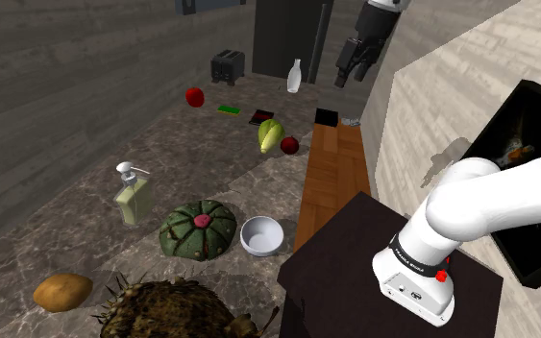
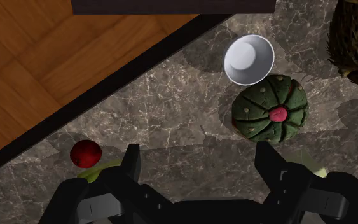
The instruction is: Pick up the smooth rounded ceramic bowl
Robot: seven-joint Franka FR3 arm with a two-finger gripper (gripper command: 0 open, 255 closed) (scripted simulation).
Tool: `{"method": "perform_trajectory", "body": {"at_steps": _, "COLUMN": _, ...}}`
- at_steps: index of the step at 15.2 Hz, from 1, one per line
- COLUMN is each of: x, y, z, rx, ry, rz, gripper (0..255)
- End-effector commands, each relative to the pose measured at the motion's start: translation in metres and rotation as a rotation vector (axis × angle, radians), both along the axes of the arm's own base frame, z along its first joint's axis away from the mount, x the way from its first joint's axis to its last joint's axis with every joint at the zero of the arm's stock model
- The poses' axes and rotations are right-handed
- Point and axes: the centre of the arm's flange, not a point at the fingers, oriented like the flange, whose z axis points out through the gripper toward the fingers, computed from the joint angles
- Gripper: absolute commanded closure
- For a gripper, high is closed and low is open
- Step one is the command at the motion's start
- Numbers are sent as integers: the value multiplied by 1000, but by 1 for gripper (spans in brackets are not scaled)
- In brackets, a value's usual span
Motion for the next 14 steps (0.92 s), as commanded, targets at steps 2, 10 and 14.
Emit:
{"method": "perform_trajectory", "body": {"at_steps": 2, "x": 1, "y": 3, "z": -13, "rx": 1, "ry": -1, "rz": -1, "gripper": 0}}
{"method": "perform_trajectory", "body": {"at_steps": 10, "x": 7, "y": 31, "z": -114, "rx": 10, "ry": -5, "rz": -7, "gripper": 0}}
{"method": "perform_trajectory", "body": {"at_steps": 14, "x": 11, "y": 46, "z": -165, "rx": 14, "ry": -7, "rz": -11, "gripper": 0}}
